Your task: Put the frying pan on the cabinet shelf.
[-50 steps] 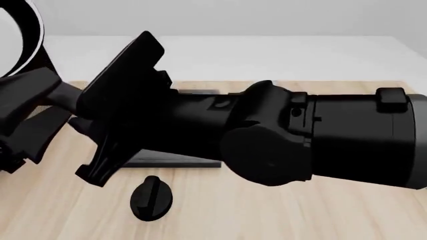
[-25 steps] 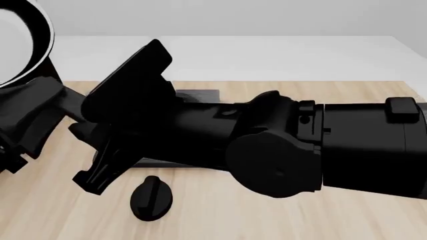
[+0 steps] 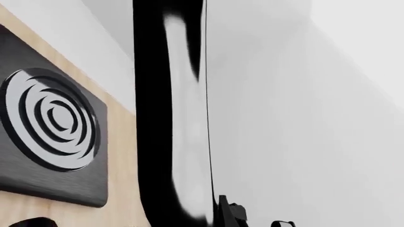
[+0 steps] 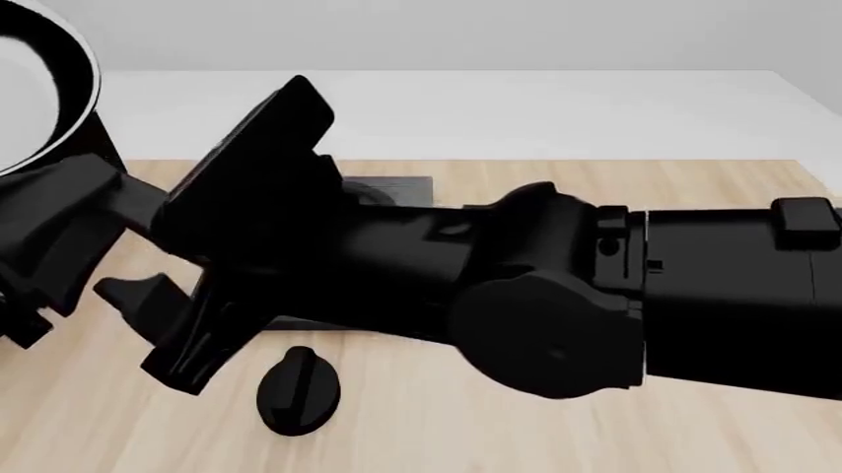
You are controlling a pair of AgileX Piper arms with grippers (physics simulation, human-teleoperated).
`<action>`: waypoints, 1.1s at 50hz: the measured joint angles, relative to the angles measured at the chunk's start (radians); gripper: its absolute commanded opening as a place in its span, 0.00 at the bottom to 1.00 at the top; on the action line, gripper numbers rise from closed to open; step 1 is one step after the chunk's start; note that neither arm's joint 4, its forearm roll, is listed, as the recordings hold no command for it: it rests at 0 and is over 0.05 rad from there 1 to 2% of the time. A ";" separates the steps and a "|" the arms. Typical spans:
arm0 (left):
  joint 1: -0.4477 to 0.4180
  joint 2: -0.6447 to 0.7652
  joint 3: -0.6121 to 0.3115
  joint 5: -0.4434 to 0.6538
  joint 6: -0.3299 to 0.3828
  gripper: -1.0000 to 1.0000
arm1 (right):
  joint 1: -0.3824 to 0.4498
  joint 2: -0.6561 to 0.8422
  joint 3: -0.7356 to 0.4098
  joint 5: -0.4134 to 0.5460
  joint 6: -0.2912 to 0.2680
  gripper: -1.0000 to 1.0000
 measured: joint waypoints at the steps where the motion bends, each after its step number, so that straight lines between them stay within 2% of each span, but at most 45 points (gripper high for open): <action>1: 0.002 0.001 0.000 0.002 0.002 0.00 | 0.000 -0.002 0.002 -0.002 0.000 1.00; 24: 0.021 -0.005 -0.008 0.031 0.021 0.00 | -0.064 -0.069 0.062 -0.020 0.031 1.00; 38: 0.018 0.005 -0.002 0.026 0.028 0.00 | -0.071 -0.134 0.104 -0.001 0.083 1.00; 55: 0.024 0.017 0.009 0.011 0.035 0.00 | -0.084 -0.199 0.160 0.000 0.101 1.00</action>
